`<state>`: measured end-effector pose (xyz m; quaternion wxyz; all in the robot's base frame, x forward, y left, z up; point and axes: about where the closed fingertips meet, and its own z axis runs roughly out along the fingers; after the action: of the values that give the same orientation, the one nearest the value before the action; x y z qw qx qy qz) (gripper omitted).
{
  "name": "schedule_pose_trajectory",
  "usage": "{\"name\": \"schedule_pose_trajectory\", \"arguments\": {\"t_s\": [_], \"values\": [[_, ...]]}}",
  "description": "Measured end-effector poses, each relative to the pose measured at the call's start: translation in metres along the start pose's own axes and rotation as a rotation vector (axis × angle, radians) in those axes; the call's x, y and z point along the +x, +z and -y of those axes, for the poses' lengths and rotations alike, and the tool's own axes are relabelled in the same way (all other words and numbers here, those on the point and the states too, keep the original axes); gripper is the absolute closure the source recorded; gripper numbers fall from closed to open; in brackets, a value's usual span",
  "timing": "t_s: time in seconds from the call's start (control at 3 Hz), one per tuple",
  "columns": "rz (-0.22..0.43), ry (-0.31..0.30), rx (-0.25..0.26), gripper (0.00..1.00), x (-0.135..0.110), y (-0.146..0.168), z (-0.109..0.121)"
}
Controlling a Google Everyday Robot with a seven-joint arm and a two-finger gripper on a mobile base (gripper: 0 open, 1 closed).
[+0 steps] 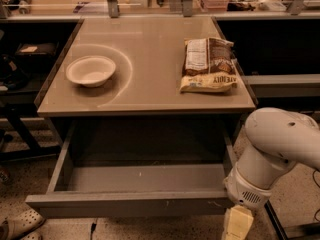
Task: Open top drawer
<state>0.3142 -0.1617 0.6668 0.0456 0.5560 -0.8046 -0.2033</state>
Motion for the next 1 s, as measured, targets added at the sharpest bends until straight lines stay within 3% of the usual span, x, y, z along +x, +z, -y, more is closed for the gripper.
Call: {"name": "schedule_pose_trajectory", "arguments": {"t_s": [0.67,1.0], "values": [[-0.011,0.055,-0.036,0.0,0.029,0.001,-0.025],[-0.011,0.055,-0.036,0.0,0.028,0.001,-0.024]]}}
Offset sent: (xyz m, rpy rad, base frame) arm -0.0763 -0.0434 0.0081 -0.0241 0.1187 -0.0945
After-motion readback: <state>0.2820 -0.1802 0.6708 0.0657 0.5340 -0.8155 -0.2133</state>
